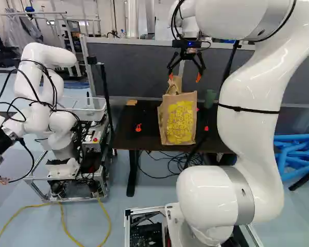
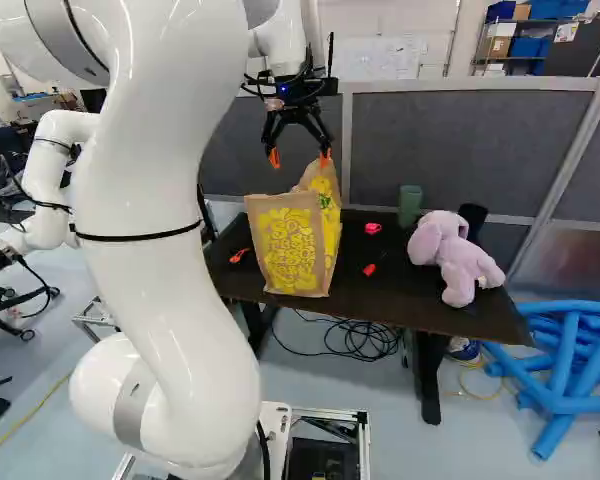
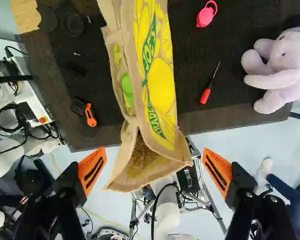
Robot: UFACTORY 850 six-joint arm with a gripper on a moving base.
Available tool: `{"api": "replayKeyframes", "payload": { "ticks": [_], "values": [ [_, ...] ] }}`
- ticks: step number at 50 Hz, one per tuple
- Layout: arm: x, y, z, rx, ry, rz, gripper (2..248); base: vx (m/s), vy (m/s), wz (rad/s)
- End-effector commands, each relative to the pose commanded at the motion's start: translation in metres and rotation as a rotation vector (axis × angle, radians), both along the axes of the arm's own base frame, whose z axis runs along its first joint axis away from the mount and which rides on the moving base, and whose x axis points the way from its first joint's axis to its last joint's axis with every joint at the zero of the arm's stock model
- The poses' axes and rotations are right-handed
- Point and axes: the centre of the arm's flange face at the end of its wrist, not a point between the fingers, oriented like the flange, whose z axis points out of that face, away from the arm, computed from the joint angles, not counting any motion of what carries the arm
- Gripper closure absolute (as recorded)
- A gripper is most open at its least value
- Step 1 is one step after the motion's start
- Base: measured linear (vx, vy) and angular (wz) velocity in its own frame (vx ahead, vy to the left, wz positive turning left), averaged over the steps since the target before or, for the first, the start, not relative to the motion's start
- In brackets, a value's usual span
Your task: Pick up the bag on the ground and place it on the table
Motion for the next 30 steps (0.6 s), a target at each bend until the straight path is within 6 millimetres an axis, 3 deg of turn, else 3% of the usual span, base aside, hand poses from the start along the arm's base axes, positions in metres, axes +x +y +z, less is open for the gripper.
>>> {"api": "replayKeyframes", "payload": {
  "ticks": [30],
  "values": [
    [0.0, 0.0, 0.0, 0.0, 0.0, 0.0, 3, -0.145, 0.001, 0.018]
  ]
}}
